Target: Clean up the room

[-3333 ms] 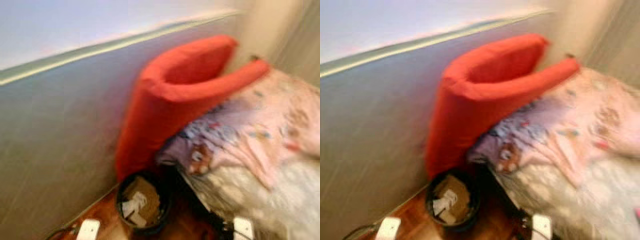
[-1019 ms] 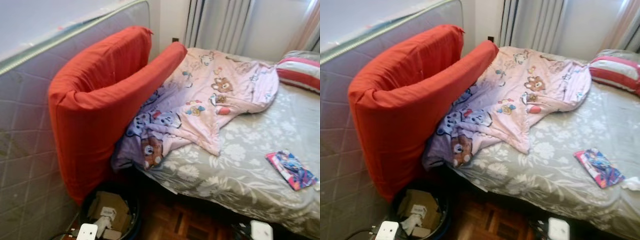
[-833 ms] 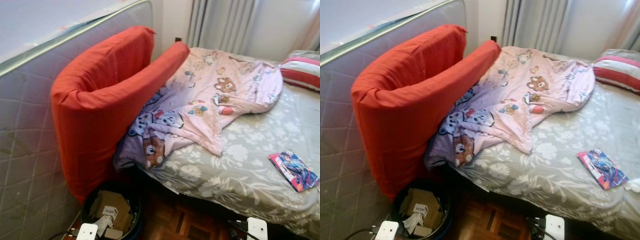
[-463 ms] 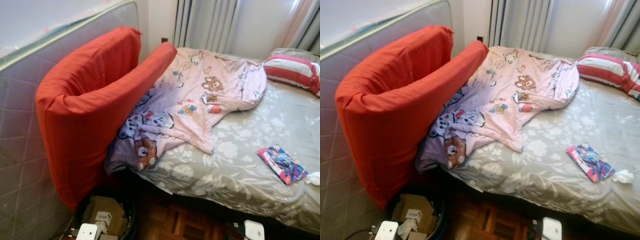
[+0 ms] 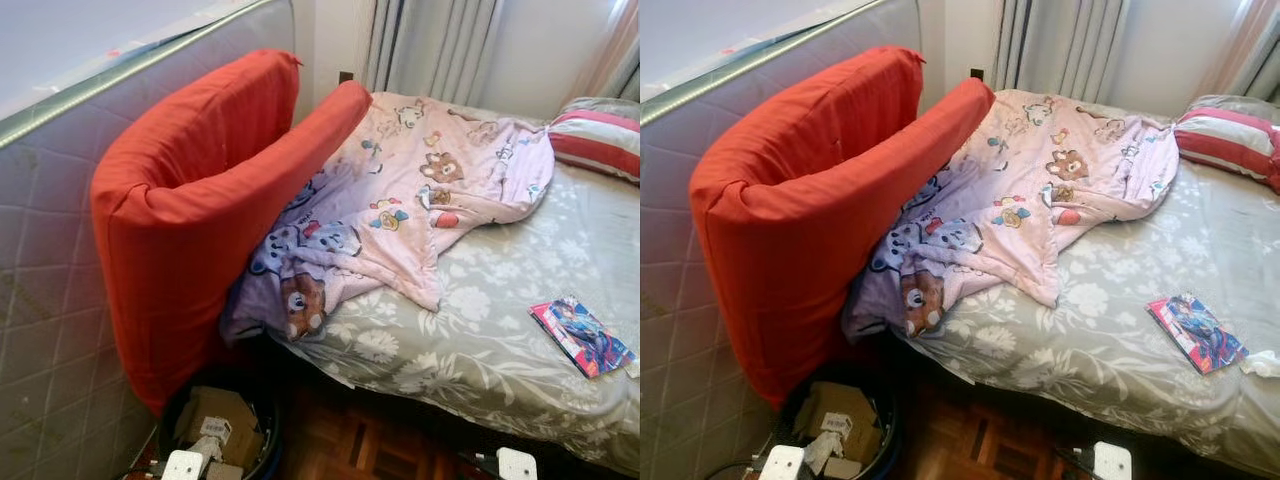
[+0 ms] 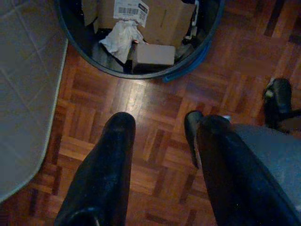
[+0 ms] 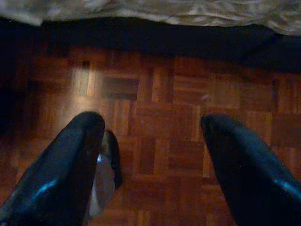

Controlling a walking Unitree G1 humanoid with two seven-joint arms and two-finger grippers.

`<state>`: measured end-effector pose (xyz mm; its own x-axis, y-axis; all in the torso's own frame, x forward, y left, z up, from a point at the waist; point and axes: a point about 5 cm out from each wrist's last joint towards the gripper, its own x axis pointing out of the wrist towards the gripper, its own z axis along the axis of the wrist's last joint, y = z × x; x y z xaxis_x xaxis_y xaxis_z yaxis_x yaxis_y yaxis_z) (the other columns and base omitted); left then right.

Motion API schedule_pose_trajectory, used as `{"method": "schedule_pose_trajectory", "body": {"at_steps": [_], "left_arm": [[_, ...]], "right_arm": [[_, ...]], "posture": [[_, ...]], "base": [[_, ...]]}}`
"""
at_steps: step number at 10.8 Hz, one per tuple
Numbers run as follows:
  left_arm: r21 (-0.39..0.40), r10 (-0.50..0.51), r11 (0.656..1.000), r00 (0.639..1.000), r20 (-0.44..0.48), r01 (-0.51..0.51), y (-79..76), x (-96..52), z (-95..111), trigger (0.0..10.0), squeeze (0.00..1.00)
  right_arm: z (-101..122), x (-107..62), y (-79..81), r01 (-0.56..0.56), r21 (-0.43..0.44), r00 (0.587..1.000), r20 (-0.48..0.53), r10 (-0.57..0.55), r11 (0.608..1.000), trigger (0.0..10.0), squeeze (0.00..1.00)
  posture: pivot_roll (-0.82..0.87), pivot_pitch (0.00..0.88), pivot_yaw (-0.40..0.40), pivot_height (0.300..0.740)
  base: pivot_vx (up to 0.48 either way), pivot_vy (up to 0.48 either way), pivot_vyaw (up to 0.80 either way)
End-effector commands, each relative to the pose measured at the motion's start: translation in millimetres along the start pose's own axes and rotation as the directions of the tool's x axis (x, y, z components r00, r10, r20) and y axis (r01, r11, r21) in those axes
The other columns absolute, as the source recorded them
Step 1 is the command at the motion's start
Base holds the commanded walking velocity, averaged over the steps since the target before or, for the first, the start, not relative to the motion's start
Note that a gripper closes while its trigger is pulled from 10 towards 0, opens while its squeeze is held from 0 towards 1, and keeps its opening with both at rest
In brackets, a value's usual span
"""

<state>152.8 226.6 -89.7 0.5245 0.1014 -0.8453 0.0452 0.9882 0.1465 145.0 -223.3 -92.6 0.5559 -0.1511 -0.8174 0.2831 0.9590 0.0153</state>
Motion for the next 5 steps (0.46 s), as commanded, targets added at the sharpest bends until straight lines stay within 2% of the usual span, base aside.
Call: {"method": "schedule_pose_trajectory", "body": {"at_steps": [1, 2, 3, 5], "left_arm": [[0.002, -0.005, 1.000, 1.000, 0.006, 0.005, -0.9, 0.4, 1.8, 10.0, 0.00], [0.002, -0.006, 1.000, 1.000, 0.005, 0.006, -0.7, 0.3, 1.6, 10.0, 0.00], [0.004, -0.006, 1.000, 1.000, 0.003, 0.006, -0.2, 0.3, 1.6, 10.0, 0.00], [0.008, -0.004, 1.000, 1.000, 0.003, 0.004, 1.0, 0.4, 2.4, 10.0, 0.00]], "right_arm": [[-9.1, -3.1, -11.0, 0.025, 0.012, 0.999, -0.037, -0.025, 1.000, 10.0, 0.00], [-9.9, -3.7, -14.0, 0.032, 0.016, 0.999, -0.039, -0.031, 0.999, 10.0, 0.00], [-9.9, -4.2, -16.8, 0.036, 0.028, 0.999, -0.038, -0.035, 0.999, 10.0, 0.00], [-5.2, -2.2, -8.6, 0.016, 0.027, 1.000, -0.013, -0.015, 1.000, 10.0, 0.00]], "posture": [[0.12, 0.033, -0.018, 0.740], [0.12, 0.036, -0.016, 0.740], [0.12, 0.037, -0.014, 0.740], [0.12, 0.039, -0.013, 0.740]], "base": [[0.000, -0.285, -0.77], [0.000, -0.285, -0.58], [0.000, -0.285, 0.00], [0.000, -0.283, 0.00]]}}
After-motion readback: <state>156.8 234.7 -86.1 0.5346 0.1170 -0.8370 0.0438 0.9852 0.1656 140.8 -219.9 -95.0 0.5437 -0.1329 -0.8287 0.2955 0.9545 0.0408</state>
